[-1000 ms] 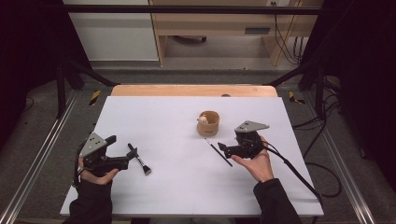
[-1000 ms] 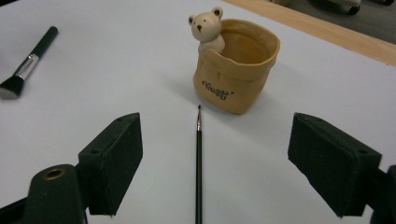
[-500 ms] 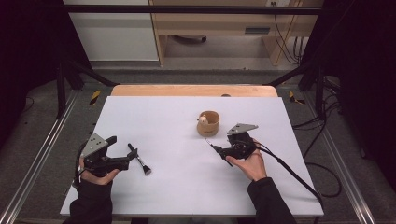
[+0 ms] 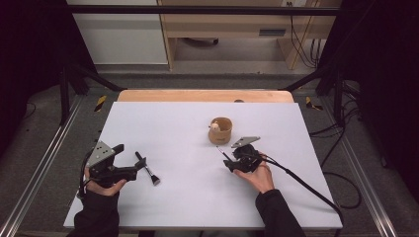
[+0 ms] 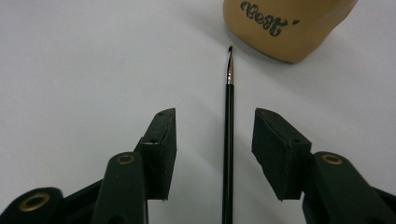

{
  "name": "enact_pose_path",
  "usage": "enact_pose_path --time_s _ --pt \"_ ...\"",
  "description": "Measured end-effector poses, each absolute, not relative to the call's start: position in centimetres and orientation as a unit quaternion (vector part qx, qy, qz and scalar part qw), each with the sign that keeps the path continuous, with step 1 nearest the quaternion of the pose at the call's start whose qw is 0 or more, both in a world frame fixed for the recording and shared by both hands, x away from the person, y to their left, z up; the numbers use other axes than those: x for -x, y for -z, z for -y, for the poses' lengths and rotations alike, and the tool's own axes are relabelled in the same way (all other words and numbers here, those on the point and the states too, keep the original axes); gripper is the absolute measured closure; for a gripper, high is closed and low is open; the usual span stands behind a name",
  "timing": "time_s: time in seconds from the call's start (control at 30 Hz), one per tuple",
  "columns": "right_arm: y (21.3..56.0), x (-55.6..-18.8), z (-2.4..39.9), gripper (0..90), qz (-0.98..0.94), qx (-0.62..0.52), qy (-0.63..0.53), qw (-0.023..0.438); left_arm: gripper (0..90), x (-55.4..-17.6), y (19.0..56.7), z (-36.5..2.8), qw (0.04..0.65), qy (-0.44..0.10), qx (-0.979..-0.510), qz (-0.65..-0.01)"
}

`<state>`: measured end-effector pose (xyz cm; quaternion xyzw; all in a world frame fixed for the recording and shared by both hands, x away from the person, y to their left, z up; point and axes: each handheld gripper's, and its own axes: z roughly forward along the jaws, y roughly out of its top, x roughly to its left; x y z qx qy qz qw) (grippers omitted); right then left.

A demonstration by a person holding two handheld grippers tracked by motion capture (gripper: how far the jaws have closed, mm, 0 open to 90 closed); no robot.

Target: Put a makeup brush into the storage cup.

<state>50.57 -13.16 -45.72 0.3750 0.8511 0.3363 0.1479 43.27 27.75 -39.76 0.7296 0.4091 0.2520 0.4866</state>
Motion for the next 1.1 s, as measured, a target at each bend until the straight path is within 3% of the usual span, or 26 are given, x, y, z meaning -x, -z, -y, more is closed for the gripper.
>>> enact_pose_path --time_s 0.77,1.1 --pt "46.81 -51.27 13.05 82.9 -0.864 -0.383 -0.301 0.126 6.6 -43.24 39.79 -27.69 0.485 -0.250 -0.735 -0.403" --pt "46.71 -51.37 13.03 85.2 -0.860 -0.397 -0.301 0.114 6.8 -43.25 39.83 -27.62 0.484 -0.250 -0.737 -0.401"
